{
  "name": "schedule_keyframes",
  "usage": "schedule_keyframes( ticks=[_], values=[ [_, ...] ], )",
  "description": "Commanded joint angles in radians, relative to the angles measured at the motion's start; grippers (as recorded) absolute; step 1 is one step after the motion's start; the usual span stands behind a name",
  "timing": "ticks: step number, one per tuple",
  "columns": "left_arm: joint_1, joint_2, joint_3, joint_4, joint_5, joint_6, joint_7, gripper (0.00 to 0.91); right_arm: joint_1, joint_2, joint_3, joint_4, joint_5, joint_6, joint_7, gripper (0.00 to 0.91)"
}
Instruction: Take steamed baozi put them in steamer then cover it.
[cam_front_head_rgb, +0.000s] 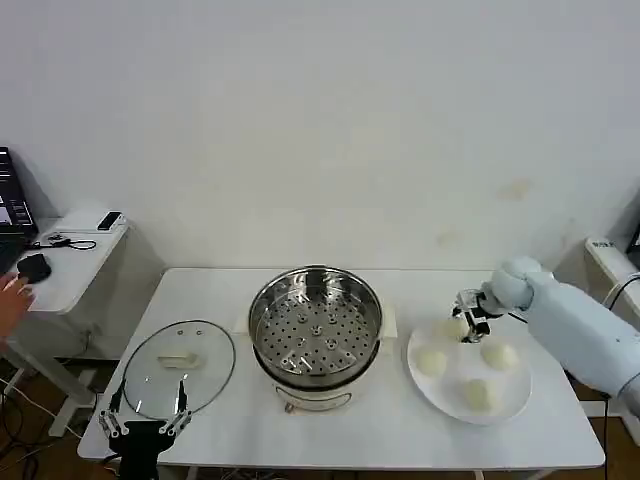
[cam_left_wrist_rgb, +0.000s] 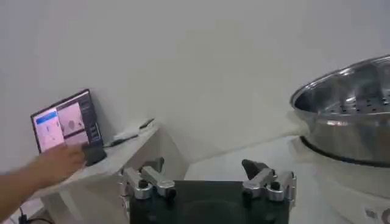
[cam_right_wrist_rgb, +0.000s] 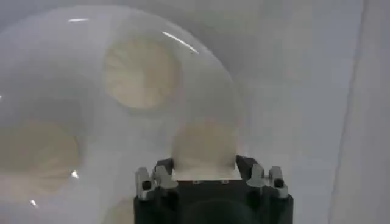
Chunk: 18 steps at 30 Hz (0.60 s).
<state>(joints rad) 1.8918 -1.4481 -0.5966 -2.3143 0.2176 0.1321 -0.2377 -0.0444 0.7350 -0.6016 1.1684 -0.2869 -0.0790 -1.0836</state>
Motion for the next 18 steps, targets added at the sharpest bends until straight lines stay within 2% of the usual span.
schedule_keyframes(
  ticks=[1,10,18],
  values=[
    [0.0,0.001,0.001,-0.001,0.0,0.0,-0.001,0.907,0.244,-0.031,-0.091,0.067,0.158,-0.016,-0.015,0.705],
    [-0.006,0.004,-0.007,-0.016,-0.003,0.0,0.001,0.907,0.514,0.162,-0.266,0.022,0.278,-0.038,-0.005,0.705],
    [-0.007,0.011,-0.041,-0.023,-0.022,0.001,0.004,0.907,0.593,0.341,-0.358,0.045,0.352,-0.031,0.013,0.705]
  ],
)
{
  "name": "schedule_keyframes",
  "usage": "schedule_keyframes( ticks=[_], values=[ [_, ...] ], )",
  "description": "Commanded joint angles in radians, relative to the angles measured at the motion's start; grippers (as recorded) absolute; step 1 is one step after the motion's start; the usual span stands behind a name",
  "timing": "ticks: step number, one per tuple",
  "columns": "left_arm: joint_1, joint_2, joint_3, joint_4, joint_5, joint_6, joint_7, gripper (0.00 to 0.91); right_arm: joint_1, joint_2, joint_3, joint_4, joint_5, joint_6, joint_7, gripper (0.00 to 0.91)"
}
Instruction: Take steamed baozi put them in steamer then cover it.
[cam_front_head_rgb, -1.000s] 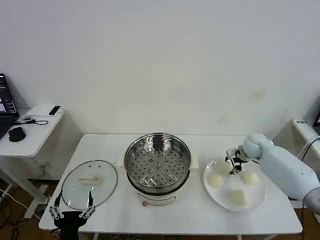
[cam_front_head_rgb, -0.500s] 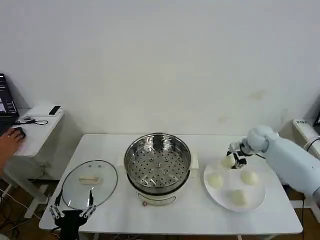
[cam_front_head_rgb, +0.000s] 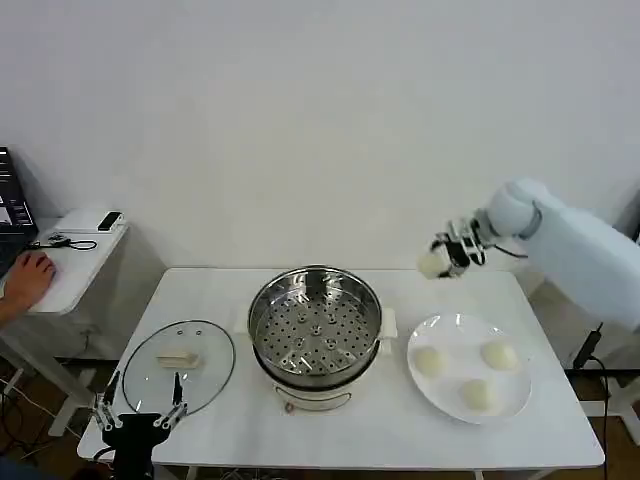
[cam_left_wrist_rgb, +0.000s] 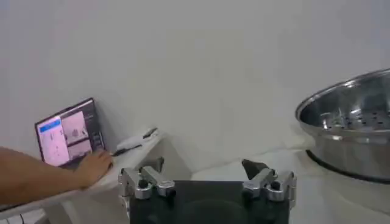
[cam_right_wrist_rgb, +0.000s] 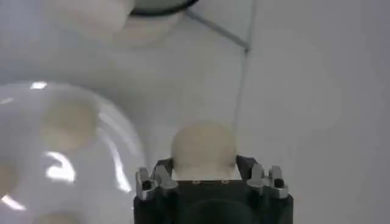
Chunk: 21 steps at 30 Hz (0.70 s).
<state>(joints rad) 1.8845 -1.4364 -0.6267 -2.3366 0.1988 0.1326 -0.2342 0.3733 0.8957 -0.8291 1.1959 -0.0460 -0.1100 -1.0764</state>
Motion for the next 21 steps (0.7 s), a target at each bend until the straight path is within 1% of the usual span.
schedule_keyframes(
  ticks=[1,3,7,8,10,13,14,15,17,21],
  values=[
    [0.001,0.0,-0.016,0.002,-0.005,0.0,0.0,0.907,0.178,0.203,-0.149,0.029,0.133,-0.001,0.006,0.705],
    [0.002,-0.001,-0.019,0.006,-0.005,0.0,-0.001,0.907,0.176,0.228,-0.178,0.05,0.151,0.007,0.007,0.705],
    [0.005,-0.005,-0.019,0.006,-0.004,0.0,-0.001,0.907,0.17,0.262,-0.242,0.077,0.129,0.044,0.012,0.715],
    [0.006,-0.006,-0.019,0.004,-0.003,0.0,-0.001,0.907,0.159,0.27,-0.249,0.084,0.077,0.067,0.013,0.705],
    [0.006,-0.007,-0.021,0.002,-0.003,0.0,0.0,0.907,0.141,0.279,-0.264,0.089,0.024,0.099,0.01,0.705],
    [0.005,-0.01,-0.024,0.005,-0.003,0.0,-0.001,0.907,0.119,0.289,-0.303,0.089,0.009,0.136,0.007,0.705],
    [0.006,-0.01,-0.025,0.006,-0.002,0.0,-0.002,0.907,0.109,0.295,-0.319,0.086,0.028,0.149,0.005,0.715],
    [0.008,-0.01,-0.025,0.007,-0.002,-0.001,-0.002,0.907,0.108,0.297,-0.323,0.083,0.032,0.15,0.006,0.705],
    [0.01,-0.011,-0.027,0.006,-0.002,-0.002,-0.003,0.907,0.089,0.311,-0.347,0.068,0.026,0.18,0.018,0.705],
    [0.01,-0.013,-0.03,0.009,-0.001,-0.003,-0.004,0.907,0.066,0.329,-0.354,0.066,0.009,0.21,0.031,0.705]
  ],
)
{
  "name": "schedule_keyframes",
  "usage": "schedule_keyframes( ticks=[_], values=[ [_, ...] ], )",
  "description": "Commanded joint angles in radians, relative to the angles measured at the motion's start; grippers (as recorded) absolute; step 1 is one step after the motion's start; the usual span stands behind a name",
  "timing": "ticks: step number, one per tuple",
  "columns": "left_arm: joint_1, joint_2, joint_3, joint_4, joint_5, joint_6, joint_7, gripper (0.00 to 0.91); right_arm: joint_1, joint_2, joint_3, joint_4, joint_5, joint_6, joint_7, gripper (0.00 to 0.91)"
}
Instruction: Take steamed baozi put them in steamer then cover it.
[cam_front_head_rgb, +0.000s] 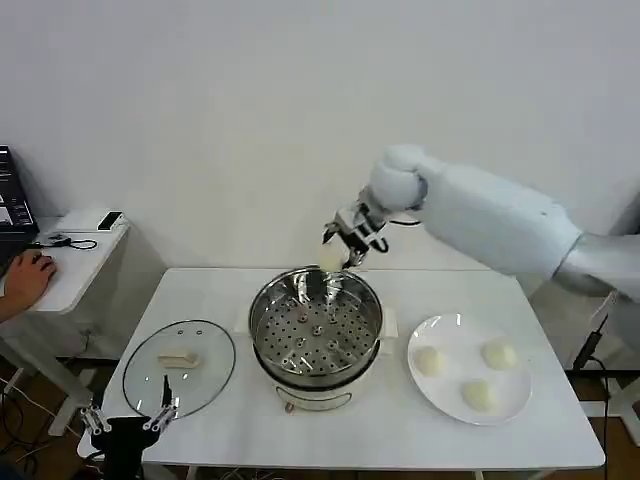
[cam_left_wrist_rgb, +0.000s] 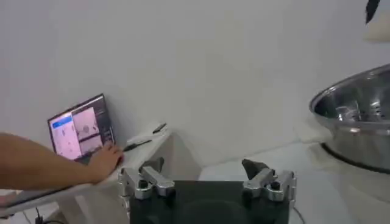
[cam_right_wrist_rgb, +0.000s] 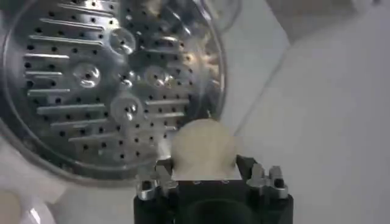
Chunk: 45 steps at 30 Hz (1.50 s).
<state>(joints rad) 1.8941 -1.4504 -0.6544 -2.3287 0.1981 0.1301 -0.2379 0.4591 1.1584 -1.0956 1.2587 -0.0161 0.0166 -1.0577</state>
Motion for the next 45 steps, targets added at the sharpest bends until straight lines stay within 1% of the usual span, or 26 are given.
schedule_keyframes(
  ticks=[1,2,10,11,18,24,25,26,27,28,31,34,36,41,45],
  values=[
    [0.001,0.0,-0.002,0.001,0.0,-0.001,0.0,0.907,-0.027,0.075,-0.088,0.001,-0.045,0.097,0.015,0.705],
    [0.001,0.0,-0.002,0.001,0.0,-0.001,0.0,0.907,-0.031,0.084,-0.09,-0.007,-0.073,0.113,0.018,0.705],
    [0.005,-0.004,-0.008,-0.001,0.0,-0.003,-0.002,0.907,-0.044,0.13,-0.088,-0.097,-0.178,0.183,0.042,0.705],
    [0.005,-0.005,-0.008,-0.001,0.0,-0.004,-0.003,0.907,-0.049,0.139,-0.084,-0.116,-0.201,0.203,0.047,0.705],
    [0.007,-0.007,-0.009,0.004,0.001,-0.009,-0.007,0.907,-0.06,0.153,-0.079,-0.162,-0.212,0.252,0.065,0.705],
    [0.006,-0.008,-0.004,0.003,0.004,-0.01,-0.006,0.907,-0.071,0.164,-0.069,-0.194,-0.224,0.27,0.074,0.705],
    [0.006,-0.008,-0.004,0.003,0.004,-0.01,-0.006,0.907,-0.073,0.164,-0.069,-0.196,-0.224,0.273,0.078,0.715],
    [0.006,-0.009,-0.003,0.002,0.005,-0.01,-0.006,0.907,-0.074,0.165,-0.07,-0.197,-0.223,0.277,0.083,0.766],
    [0.007,-0.009,-0.002,0.002,0.005,-0.01,-0.007,0.907,-0.075,0.164,-0.071,-0.197,-0.223,0.28,0.087,0.877],
    [0.008,-0.01,-0.002,0.002,0.006,-0.01,-0.007,0.907,-0.076,0.164,-0.071,-0.198,-0.222,0.288,0.102,0.907],
    [0.01,-0.01,-0.002,-0.001,0.005,-0.01,-0.008,0.907,-0.073,0.159,-0.062,-0.188,-0.222,0.295,0.108,0.907],
    [0.013,-0.01,-0.002,-0.003,0.005,-0.011,-0.009,0.907,-0.054,0.139,-0.05,-0.153,-0.207,0.281,0.1,0.907],
    [0.014,-0.009,0.0,-0.004,0.005,-0.011,-0.01,0.907,-0.023,0.11,-0.047,-0.103,-0.17,0.255,0.085,0.907],
    [0.019,-0.004,0.004,-0.01,0.005,-0.01,-0.009,0.907,0.076,-0.008,-0.055,0.037,-0.05,0.17,0.063,0.907],
    [0.02,0.004,0.012,-0.015,0.001,-0.008,-0.007,0.907,0.147,-0.132,-0.067,0.126,0.055,0.095,0.058,0.907]
  ],
)
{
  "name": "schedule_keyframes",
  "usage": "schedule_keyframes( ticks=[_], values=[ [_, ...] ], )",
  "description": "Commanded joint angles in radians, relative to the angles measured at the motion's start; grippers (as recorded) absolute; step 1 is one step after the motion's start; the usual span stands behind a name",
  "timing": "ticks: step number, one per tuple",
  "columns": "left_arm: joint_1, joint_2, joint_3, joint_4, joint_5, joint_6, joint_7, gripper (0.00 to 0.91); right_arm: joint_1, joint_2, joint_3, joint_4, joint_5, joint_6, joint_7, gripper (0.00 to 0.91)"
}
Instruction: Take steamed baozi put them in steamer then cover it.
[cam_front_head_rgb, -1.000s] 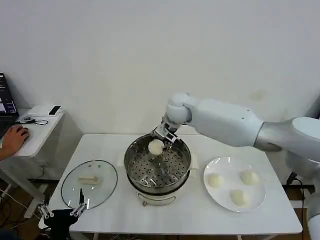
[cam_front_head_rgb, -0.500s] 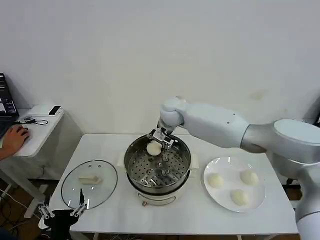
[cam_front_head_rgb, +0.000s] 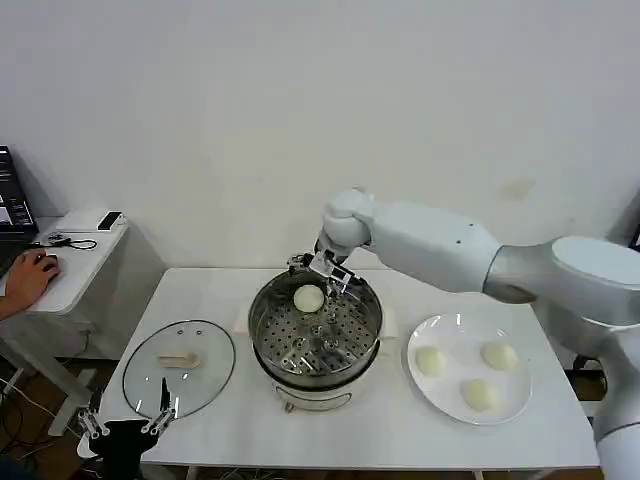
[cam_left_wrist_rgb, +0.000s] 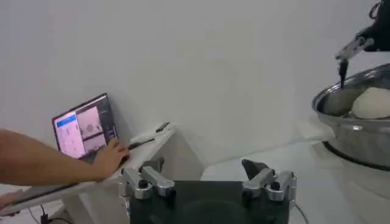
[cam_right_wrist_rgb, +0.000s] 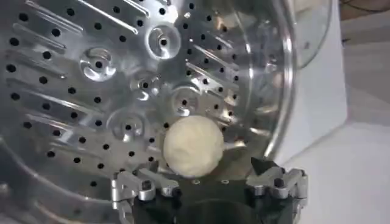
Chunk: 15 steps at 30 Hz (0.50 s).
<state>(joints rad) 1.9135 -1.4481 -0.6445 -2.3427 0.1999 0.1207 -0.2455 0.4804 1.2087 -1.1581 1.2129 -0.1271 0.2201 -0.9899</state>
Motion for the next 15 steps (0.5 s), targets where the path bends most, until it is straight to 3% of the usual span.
schedule_keyframes(
  ticks=[1,7,12,15],
  values=[
    [0.0,0.005,0.004,-0.001,-0.002,0.002,0.001,0.907,0.142,-0.227,-0.017,0.198,0.21,-0.142,-0.01,0.907],
    [-0.016,0.035,-0.002,-0.006,-0.02,0.009,0.01,0.907,0.199,-0.436,-0.069,0.299,0.268,-0.257,0.009,0.907],
    [-0.051,0.073,-0.022,0.004,-0.06,0.028,0.025,0.907,0.186,-0.657,-0.139,0.417,0.251,-0.335,0.055,0.907],
    [-0.066,0.094,-0.028,0.007,-0.094,0.035,0.036,0.907,0.151,-0.746,-0.167,0.464,0.24,-0.377,0.068,0.907]
  ],
)
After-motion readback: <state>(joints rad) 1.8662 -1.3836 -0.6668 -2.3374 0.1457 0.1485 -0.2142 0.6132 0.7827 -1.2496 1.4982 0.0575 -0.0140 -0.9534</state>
